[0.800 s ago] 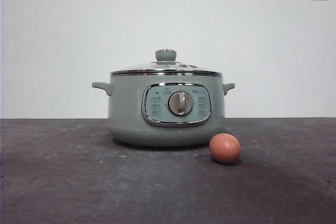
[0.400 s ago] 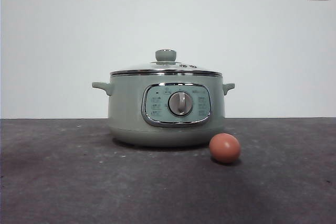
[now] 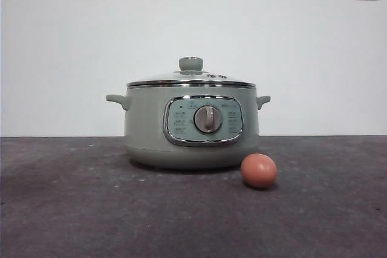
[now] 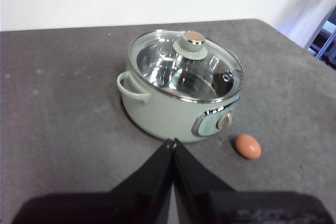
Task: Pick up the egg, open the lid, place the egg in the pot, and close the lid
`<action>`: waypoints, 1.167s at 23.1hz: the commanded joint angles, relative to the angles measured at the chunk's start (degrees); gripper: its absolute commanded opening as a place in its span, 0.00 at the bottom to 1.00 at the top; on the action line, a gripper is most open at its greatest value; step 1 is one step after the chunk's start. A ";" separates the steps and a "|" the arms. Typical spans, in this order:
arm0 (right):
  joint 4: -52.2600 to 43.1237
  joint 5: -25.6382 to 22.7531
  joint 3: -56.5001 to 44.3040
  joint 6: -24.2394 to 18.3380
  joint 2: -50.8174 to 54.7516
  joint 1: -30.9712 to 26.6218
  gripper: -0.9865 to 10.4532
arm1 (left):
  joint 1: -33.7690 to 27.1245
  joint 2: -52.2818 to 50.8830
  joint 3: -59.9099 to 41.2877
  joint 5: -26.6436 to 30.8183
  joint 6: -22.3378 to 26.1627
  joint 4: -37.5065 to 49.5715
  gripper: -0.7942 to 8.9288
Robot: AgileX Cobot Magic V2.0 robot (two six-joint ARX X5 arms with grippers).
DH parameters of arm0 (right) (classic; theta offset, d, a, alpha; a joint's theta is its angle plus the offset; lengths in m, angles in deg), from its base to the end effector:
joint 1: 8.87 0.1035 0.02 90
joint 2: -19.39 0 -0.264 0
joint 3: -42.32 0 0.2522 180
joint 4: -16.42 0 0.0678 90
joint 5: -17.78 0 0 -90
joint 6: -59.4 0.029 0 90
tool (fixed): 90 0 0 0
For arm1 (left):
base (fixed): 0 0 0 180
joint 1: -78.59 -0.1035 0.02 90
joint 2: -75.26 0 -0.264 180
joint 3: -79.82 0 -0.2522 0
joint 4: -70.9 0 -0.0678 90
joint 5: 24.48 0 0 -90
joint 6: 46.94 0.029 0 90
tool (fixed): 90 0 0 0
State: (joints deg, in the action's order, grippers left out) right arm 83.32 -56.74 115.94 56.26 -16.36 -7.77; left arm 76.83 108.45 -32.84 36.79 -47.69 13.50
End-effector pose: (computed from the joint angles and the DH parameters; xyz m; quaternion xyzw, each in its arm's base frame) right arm 0.0884 0.0094 0.3661 0.0051 0.2447 0.1463 0.9585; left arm 0.0938 -0.0111 0.3528 -0.0592 0.1959 -0.2271 0.9521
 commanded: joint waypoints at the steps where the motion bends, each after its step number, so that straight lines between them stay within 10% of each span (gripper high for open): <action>1: 1.09 0.26 1.36 -1.92 -0.94 0.02 0.08 | -0.17 0.22 0.22 -0.26 1.42 -0.13 0.08; 6: 1.53 0.26 1.81 -1.88 -2.05 0.02 0.09 | -0.17 0.74 0.22 -3.76 1.40 -0.04 0.09; 10: 2.43 0.24 1.81 -1.77 -2.97 0.02 0.59 | -0.17 1.64 0.24 -4.94 1.01 -0.07 0.70; 27: 3.15 4.96 1.81 -1.33 -3.13 0.02 0.69 | 14.10 29.57 23.74 0.39 5.35 1.97 0.70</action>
State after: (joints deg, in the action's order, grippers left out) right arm 86.56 -52.12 117.49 54.90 -19.48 -7.77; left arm 90.80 137.69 -9.32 37.14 -43.98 15.01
